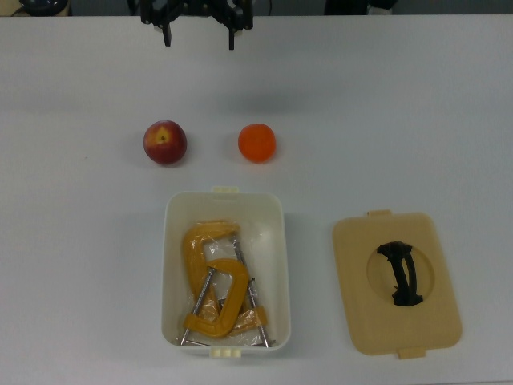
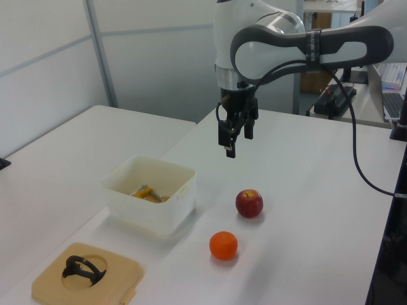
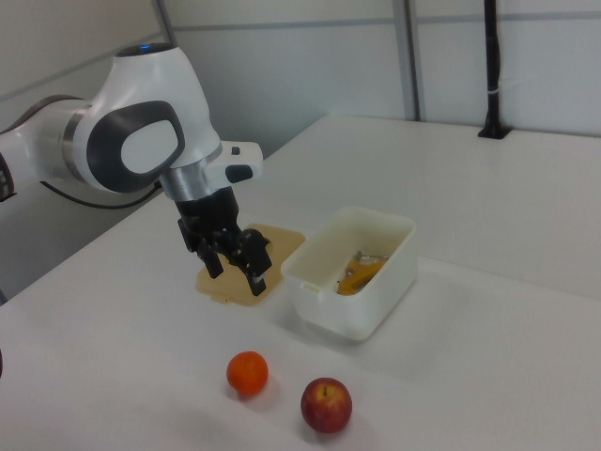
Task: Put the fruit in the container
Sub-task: 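Move the open gripper down toward the orange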
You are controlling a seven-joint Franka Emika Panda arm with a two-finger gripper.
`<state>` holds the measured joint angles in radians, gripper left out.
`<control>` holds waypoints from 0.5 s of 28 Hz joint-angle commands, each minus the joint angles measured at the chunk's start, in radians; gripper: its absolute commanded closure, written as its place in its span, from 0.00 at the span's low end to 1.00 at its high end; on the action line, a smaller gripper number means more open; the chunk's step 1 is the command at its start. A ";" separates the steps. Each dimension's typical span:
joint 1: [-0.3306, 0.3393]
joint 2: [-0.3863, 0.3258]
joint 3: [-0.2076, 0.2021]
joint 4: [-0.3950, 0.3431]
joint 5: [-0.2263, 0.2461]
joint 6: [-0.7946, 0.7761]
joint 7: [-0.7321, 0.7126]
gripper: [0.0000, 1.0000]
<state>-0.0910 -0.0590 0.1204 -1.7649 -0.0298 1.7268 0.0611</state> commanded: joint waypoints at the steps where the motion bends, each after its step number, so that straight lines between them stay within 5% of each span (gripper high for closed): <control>1: -0.006 -0.008 0.002 0.004 0.040 -0.030 0.008 0.00; 14: 0.056 0.021 0.027 -0.004 0.041 -0.019 -0.006 0.00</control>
<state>-0.0648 -0.0525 0.1422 -1.7696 -0.0066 1.7268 0.0613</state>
